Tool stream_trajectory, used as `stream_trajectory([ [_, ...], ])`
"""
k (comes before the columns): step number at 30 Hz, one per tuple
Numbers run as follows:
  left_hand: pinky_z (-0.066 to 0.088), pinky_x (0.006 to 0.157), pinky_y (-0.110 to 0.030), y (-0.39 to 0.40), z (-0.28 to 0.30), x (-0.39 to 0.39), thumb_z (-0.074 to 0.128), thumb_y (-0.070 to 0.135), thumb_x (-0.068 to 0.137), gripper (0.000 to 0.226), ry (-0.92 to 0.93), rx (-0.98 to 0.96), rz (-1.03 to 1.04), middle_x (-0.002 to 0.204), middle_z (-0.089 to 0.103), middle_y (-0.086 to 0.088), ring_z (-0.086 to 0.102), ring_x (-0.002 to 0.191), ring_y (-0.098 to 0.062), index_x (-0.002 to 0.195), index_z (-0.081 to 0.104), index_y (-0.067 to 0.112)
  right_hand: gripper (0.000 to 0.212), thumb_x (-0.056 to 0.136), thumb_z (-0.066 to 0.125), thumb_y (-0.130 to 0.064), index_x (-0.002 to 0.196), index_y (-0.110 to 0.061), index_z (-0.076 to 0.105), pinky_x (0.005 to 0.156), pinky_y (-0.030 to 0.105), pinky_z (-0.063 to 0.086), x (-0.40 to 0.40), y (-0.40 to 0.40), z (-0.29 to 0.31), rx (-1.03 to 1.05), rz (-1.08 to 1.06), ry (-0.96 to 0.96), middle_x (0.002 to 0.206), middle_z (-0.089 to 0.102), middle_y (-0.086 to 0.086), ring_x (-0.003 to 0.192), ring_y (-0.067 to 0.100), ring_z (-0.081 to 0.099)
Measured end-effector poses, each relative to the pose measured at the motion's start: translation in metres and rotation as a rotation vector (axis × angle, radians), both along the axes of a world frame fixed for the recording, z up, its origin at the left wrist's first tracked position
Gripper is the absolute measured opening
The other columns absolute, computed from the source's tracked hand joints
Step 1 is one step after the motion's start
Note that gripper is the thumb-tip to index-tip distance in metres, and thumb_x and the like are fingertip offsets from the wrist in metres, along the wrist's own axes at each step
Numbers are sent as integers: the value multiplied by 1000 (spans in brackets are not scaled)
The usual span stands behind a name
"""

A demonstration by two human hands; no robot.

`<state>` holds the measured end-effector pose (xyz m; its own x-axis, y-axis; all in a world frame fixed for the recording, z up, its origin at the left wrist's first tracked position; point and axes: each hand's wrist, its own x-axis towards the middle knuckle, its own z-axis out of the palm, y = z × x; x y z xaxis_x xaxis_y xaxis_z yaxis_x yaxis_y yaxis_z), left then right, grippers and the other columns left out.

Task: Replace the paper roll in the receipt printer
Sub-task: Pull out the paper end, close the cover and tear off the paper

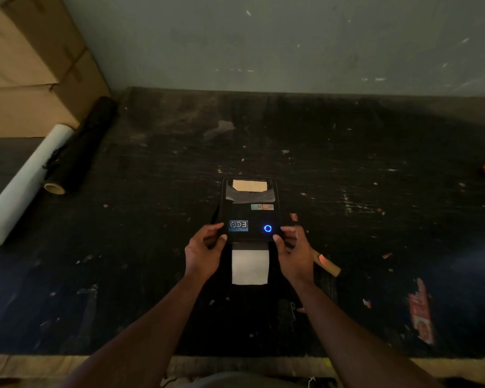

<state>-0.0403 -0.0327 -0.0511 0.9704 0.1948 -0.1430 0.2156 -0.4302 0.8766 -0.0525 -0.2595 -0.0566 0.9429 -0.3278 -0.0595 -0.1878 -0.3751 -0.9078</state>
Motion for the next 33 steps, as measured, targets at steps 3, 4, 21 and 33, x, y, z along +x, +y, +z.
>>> stream_trajectory([
  [3, 48, 75, -5, 1, -1, 1, 75, 19, 93, 38, -1, 4, -8, 126, 71, 9, 61, 94, 12, 128, 67, 32, 31, 94, 74, -17, 120, -27, 61, 95, 41, 61, 0, 0, 0, -4, 5, -4, 119, 67, -7, 112, 12, 67],
  [4, 49, 76, -6, 1, -2, 1, 75, 19, 93, 38, -3, -1, -8, 126, 71, 10, 62, 95, 11, 128, 67, 33, 31, 94, 74, -17, 120, -27, 61, 95, 41, 61, 0, 0, 0, -3, 7, -3, 118, 67, -7, 112, 12, 67],
  [21, 51, 81, -7, 3, -8, 4, 77, 21, 92, 37, 13, -18, 1, 116, 70, 18, 61, 94, 19, 122, 67, 40, 31, 94, 74, -18, 115, -33, 58, 94, 41, 61, 2, -2, 0, -16, 13, -1, 117, 69, -5, 109, 10, 68],
  [33, 48, 83, -8, 3, -10, 4, 76, 20, 92, 37, -9, -14, -4, 125, 72, 11, 63, 101, 13, 124, 67, 37, 29, 94, 74, -18, 118, -25, 62, 94, 38, 61, 1, -2, 0, 25, 10, -1, 108, 64, -16, 104, 3, 64],
])
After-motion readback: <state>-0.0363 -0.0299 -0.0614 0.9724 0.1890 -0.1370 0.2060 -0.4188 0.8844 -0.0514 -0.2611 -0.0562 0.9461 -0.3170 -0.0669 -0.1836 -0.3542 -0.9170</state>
